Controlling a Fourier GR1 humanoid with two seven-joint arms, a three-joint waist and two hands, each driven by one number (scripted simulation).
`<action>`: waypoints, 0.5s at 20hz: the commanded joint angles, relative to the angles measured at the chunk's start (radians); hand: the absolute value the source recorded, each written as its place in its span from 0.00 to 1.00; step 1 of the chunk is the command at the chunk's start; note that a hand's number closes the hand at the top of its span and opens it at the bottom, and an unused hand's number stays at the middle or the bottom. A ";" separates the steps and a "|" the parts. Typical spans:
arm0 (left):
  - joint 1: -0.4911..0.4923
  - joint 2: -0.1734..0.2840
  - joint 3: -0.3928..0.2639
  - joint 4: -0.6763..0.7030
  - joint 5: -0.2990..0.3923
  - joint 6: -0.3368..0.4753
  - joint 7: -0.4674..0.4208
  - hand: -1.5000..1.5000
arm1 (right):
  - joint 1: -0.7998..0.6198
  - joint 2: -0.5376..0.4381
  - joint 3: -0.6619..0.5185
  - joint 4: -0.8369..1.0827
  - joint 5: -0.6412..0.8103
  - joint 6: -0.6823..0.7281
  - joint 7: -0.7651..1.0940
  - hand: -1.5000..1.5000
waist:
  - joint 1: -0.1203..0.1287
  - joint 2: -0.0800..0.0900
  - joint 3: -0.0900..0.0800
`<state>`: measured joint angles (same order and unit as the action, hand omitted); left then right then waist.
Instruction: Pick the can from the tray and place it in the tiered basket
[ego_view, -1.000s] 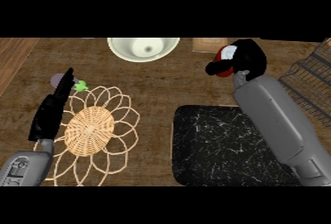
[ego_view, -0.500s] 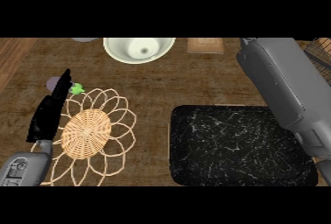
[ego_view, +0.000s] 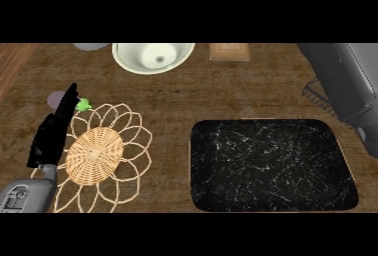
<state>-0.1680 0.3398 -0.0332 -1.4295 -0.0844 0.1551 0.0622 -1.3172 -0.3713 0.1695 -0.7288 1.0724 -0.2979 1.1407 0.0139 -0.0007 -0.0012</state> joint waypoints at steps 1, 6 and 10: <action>-0.042 0.004 0.023 0.039 -0.006 -0.002 -0.005 0.50 | -0.047 -0.034 -0.085 0.042 -0.026 0.003 0.035 1.00 | -0.004 0.005 0.001; -0.064 -0.002 0.029 0.015 0.003 -0.022 0.048 0.50 | 0.035 -0.078 -0.096 0.100 -0.006 0.020 -0.088 1.00 | -0.006 0.005 0.001; 0.023 0.013 0.040 -0.020 0.011 -0.037 -0.005 0.50 | 0.025 -0.163 -0.055 0.131 0.064 0.143 -0.078 1.00 | -0.001 0.001 0.000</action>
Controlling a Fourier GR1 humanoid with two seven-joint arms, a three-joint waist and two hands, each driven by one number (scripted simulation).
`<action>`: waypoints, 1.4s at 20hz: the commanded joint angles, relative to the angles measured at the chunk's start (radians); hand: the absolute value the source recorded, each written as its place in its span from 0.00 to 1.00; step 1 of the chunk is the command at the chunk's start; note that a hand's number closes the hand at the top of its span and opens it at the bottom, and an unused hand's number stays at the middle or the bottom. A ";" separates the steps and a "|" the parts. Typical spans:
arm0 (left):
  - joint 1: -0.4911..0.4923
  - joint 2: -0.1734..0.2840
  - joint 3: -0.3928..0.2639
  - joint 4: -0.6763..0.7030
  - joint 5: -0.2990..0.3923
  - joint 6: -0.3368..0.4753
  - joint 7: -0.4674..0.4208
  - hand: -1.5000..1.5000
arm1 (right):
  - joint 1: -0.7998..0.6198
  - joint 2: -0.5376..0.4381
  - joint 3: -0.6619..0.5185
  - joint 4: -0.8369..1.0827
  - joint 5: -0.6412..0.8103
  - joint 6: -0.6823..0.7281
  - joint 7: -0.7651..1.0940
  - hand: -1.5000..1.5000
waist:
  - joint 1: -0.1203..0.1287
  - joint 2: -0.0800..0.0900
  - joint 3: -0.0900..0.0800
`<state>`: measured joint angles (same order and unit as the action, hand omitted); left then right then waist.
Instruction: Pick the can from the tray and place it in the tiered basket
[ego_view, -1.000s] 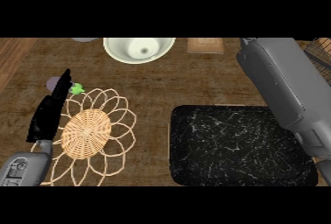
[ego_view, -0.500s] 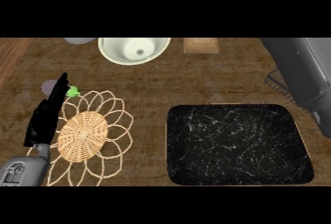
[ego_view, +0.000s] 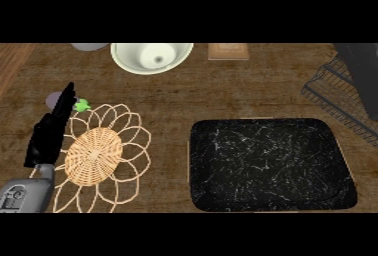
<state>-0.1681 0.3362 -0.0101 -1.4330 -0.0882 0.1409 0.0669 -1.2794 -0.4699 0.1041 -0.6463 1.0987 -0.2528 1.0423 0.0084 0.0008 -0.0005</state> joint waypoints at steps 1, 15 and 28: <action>0.007 0.016 0.020 -0.006 0.015 -0.025 0.003 0.50 | -0.006 -0.048 0.025 0.035 0.054 0.127 0.058 1.00 | -0.004 -0.003 0.000; 0.057 -0.004 0.034 -0.025 -0.021 -0.024 -0.035 0.50 | 0.188 -0.221 -0.043 -0.058 0.032 0.229 -0.133 1.00 | -0.011 -0.004 0.000; 0.026 -0.037 0.029 -0.025 -0.056 -0.005 0.002 0.50 | 0.384 -0.183 -0.305 -0.133 -0.225 0.146 -0.161 0.00 | -0.018 -0.004 0.001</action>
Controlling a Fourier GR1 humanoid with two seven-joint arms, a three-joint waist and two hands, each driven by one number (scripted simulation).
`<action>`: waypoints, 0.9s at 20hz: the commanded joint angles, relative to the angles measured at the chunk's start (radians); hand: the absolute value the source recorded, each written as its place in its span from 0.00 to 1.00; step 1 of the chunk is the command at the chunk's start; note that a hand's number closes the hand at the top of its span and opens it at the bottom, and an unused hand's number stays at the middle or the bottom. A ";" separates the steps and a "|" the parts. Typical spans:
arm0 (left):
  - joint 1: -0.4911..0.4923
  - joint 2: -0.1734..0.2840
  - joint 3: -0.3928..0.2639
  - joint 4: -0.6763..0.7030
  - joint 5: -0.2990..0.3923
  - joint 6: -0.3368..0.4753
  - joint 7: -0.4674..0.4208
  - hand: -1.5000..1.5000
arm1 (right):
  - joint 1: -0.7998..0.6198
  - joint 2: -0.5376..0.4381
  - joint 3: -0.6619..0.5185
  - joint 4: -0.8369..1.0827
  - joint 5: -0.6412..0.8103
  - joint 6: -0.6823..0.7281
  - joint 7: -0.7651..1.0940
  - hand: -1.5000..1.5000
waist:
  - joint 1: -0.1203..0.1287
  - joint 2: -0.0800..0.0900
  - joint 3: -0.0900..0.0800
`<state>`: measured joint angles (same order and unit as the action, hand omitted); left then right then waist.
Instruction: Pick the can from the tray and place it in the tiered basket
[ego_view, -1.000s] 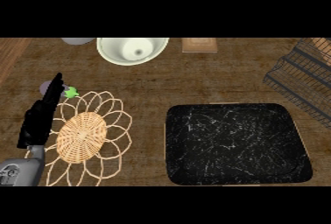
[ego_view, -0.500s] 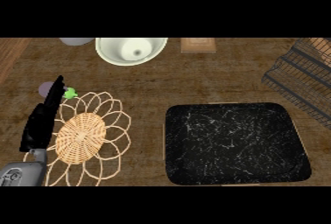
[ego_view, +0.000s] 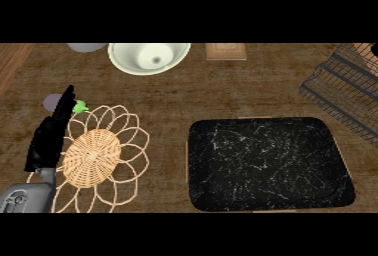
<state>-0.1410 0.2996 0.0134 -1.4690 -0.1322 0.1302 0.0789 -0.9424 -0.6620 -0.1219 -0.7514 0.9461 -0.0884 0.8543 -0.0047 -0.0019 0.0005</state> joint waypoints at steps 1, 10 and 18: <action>-0.014 0.027 0.027 0.019 0.002 -0.021 -0.012 0.50 | 0.081 0.028 -0.072 -0.051 -0.077 0.005 0.041 0.00 | -0.005 -0.001 -0.001; 0.050 -0.019 -0.002 -0.068 -0.019 -0.022 0.008 0.50 | 0.174 0.024 -0.132 -0.192 -0.083 -0.231 -0.054 0.00 | 0.008 0.000 0.000; -0.045 -0.018 0.038 0.017 -0.014 -0.032 0.025 0.50 | 0.263 -0.019 -0.157 -0.483 -0.037 -0.210 0.119 0.00 | -0.008 -0.002 -0.001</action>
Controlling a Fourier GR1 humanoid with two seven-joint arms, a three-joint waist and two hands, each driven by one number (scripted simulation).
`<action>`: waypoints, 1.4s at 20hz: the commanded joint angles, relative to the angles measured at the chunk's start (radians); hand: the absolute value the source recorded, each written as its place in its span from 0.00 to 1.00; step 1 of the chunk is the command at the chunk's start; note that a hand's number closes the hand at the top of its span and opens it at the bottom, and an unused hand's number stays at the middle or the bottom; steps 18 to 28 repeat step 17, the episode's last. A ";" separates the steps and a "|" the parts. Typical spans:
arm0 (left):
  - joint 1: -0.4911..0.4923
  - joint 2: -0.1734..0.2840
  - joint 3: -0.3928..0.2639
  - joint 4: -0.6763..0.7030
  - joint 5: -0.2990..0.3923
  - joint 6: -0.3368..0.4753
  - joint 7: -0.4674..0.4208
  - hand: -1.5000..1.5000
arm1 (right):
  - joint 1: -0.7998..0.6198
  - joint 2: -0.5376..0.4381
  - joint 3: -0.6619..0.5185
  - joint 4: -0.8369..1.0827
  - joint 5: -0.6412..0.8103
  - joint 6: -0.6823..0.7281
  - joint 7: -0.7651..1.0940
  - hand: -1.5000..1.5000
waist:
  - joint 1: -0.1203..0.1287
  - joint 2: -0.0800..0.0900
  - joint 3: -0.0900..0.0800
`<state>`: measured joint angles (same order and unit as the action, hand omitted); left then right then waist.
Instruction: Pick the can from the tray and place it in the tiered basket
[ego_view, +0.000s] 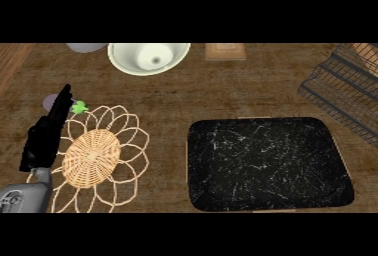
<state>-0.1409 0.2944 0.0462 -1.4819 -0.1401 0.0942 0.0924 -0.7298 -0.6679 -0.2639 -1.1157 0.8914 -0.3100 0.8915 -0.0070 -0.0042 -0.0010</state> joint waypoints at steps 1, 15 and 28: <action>-0.035 0.025 0.034 0.026 0.013 -0.019 0.002 0.50 | 0.065 -0.044 -0.048 -0.189 -0.010 0.056 0.120 0.00 | -0.020 -0.004 0.000; 0.040 0.000 0.035 -0.030 -0.008 0.010 0.022 0.50 | 0.616 0.070 -0.413 -0.996 -0.328 0.299 0.248 0.00 | -0.053 -0.013 0.001; 0.054 0.004 0.037 -0.054 0.001 -0.006 0.020 0.50 | 0.710 0.105 -0.524 -1.054 -0.399 0.300 0.193 0.00 | -0.040 -0.009 0.002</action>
